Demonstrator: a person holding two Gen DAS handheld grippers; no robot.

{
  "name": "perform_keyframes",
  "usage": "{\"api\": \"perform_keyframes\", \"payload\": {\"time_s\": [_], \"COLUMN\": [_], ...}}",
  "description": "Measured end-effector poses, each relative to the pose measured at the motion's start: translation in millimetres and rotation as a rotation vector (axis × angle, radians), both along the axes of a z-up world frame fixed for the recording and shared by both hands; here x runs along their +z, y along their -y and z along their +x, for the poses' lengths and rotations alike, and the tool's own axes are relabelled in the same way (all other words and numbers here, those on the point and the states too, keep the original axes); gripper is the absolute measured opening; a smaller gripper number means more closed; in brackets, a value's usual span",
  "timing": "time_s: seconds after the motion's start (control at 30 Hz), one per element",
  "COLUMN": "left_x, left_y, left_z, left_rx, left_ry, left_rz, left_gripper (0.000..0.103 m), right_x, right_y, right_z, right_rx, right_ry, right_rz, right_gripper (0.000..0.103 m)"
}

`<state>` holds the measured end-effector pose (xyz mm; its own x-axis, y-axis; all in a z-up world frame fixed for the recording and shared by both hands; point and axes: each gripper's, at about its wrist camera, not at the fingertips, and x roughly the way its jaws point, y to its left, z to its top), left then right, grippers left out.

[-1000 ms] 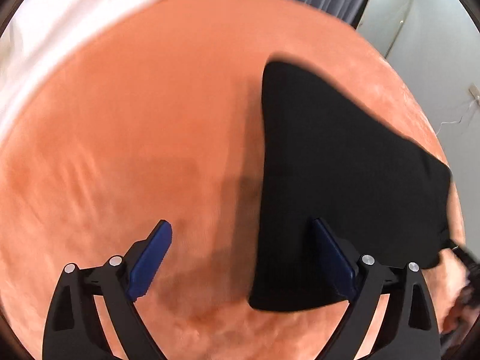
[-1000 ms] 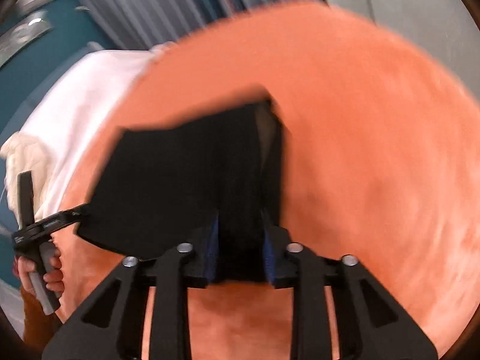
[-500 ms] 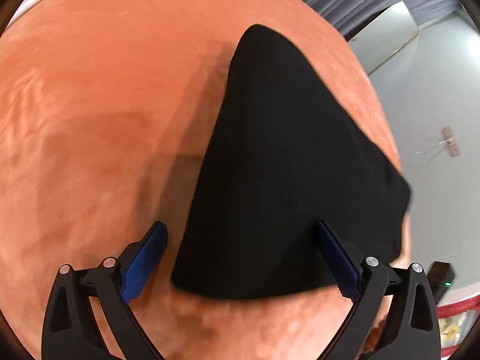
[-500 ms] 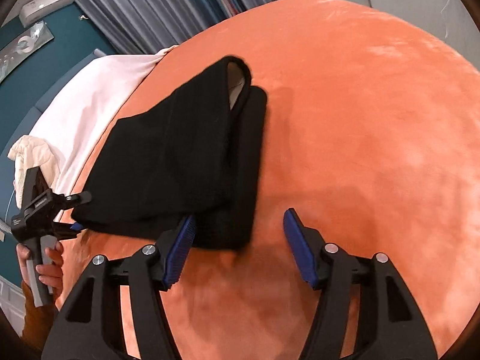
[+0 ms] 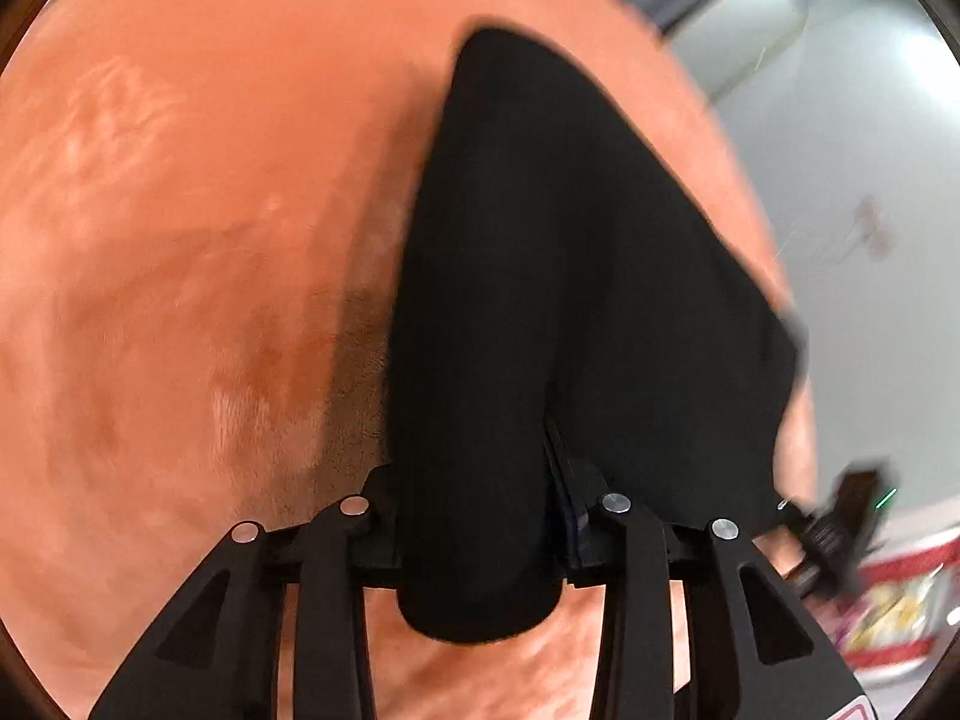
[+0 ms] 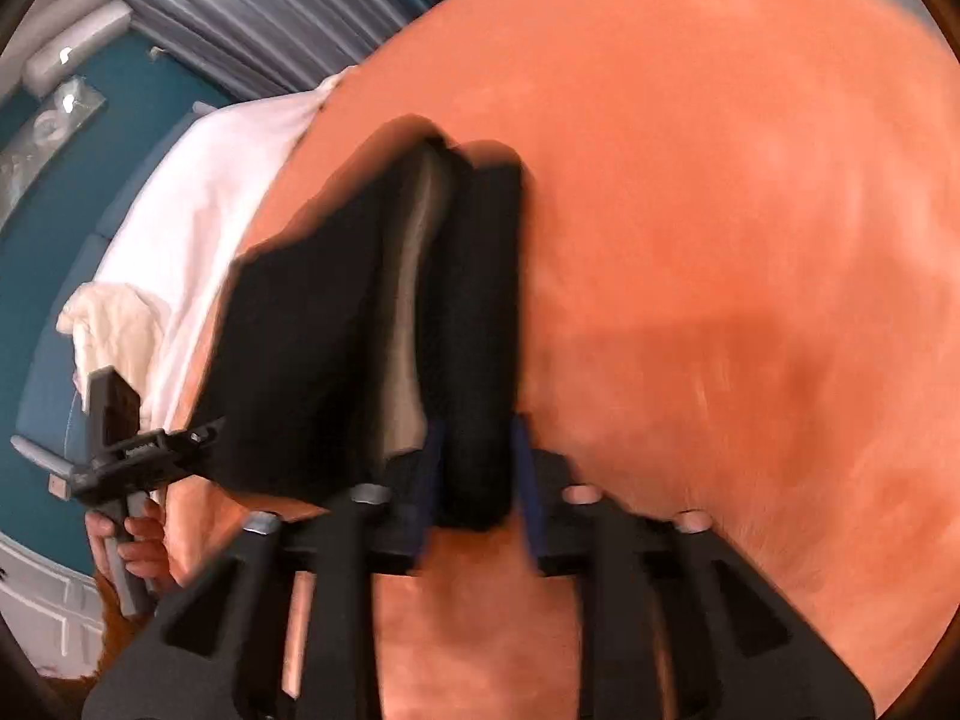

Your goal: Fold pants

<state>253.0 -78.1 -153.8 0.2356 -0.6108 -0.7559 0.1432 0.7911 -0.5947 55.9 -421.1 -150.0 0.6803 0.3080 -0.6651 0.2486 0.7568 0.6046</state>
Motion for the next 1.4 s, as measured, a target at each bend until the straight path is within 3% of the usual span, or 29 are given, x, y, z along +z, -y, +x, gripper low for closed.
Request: {"api": "perform_keyframes", "payload": {"time_s": [0.03, 0.1, 0.17, 0.23, 0.27, 0.3, 0.33, 0.37, 0.43, 0.53, 0.6, 0.63, 0.67, 0.7, 0.73, 0.77, 0.87, 0.9, 0.93, 0.97, 1.0, 1.03, 1.1, 1.2, 1.3, 1.4], "left_x": [8.2, 29.4, 68.5, 106.6, 119.4, 134.3, 138.5, 142.5, 139.8, 116.5, 88.6, 84.5, 65.6, 57.0, 53.0, 50.4, 58.8, 56.8, 51.6, 46.6, 42.0, 43.6, 57.1, 83.1, 105.9, 104.2], "left_y": [-5.4, -11.0, -12.2, -4.7, -3.9, 3.4, 8.8, 15.9, 38.2, 69.9, 79.3, 57.0, 52.4, 54.7, 54.7, 53.4, 43.6, 43.1, 41.9, 41.1, 39.1, 38.4, 34.1, 36.7, 48.9, 81.9], "left_z": [-1.8, -5.9, -11.1, -10.8, -12.5, -8.6, -7.2, -1.8, 9.3, 21.8, 34.2, 28.9, 32.5, 40.0, 43.9, 48.6, 49.2, 49.4, 52.0, 54.5, 55.7, 53.8, 46.9, 37.2, 37.4, 68.7], "left_rx": [0.018, 0.034, 0.052, 0.093, 0.102, 0.116, 0.128, 0.135, 0.113, 0.091, 0.067, 0.052, 0.053, 0.061, 0.071, 0.086, 0.150, 0.169, 0.169, 0.151, 0.139, 0.142, 0.159, 0.165, 0.147, 0.100], "left_ry": [0.003, 0.054, 0.202, 0.340, 0.380, 0.426, 0.441, 0.454, 0.456, 0.429, 0.357, 0.330, 0.304, 0.293, 0.290, 0.290, 0.355, 0.372, 0.365, 0.346, 0.323, 0.328, 0.370, 0.432, 0.505, 0.495], "left_rz": [-0.014, 0.029, 0.154, 0.252, 0.256, 0.261, 0.271, 0.286, 0.333, 0.433, 0.477, 0.473, 0.484, 0.512, 0.529, 0.534, 0.569, 0.606, 0.621, 0.607, 0.586, 0.579, 0.598, 0.579, 0.573, 0.599], "left_gripper": [0.038, 0.038, 0.036, 0.038, 0.044, 0.060, 0.067, 0.067, 0.067, 0.070, 0.071, 0.071, 0.071, 0.072, 0.074, 0.074, 0.074, 0.081, 0.088, 0.088, 0.088, 0.088, 0.087, 0.087, 0.087, 0.087], "right_x": [4.9, 29.6, 66.7, 97.0, 108.3, 116.1, 121.7, 123.3, 114.7, 82.1, 63.3, 55.8, 49.6, 47.1, 48.9, 54.1, 102.6, 109.0, 99.8, 79.7, 55.6, 37.6, 48.0, 87.9, 121.9, 111.0], "right_y": [1.7, 3.3, -5.1, -20.5, -30.5, -40.8, -53.2, -63.1, -63.7, -42.9, -36.8, -37.8, -37.9, -37.7, -37.3, -36.7, -38.7, -39.2, -35.1, -29.5, -24.9, -19.6, -19.1, -32.1, -65.8, -99.8], "right_z": [-5.8, -21.2, -29.0, -18.4, -7.3, 5.5, 23.7, 43.0, 72.0, 98.6, 108.6, 113.7, 115.2, 116.6, 119.5, 121.1, 107.0, 105.7, 111.3, 121.3, 130.6, 128.6, 115.3, 94.2, 98.1, 135.0], "right_rx": [-0.019, -0.098, -0.121, -0.087, -0.051, -0.011, 0.031, 0.049, 0.004, -0.046, -0.058, -0.050, -0.031, -0.015, 0.003, 0.005, -0.001, -0.006, -0.017, -0.005, 0.008, -0.006, -0.051, -0.098, -0.005, 0.119], "right_ry": [0.012, 0.032, 0.081, 0.128, 0.146, 0.156, 0.157, 0.145, 0.081, -0.045, -0.102, -0.108, -0.098, -0.091, -0.082, -0.063, 0.101, 0.134, 0.096, 0.008, -0.083, -0.109, -0.054, 0.063, 0.147, 0.120], "right_rz": [0.015, -0.065, -0.230, -0.299, -0.297, -0.295, -0.314, -0.360, -0.452, -0.448, -0.447, -0.442, -0.433, -0.435, -0.422, -0.407, -0.365, -0.387, -0.434, -0.469, -0.476, -0.438, -0.397, -0.408, -0.442, -0.439], "right_gripper": [0.028, 0.030, 0.030, 0.027, 0.027, 0.027, 0.027, 0.027, 0.029, 0.030, 0.048, 0.048, 0.042, 0.022, 0.019, 0.006, 0.006, 0.007, 0.007, 0.008, 0.011, 0.012, 0.014, 0.015, 0.015, 0.014]}}
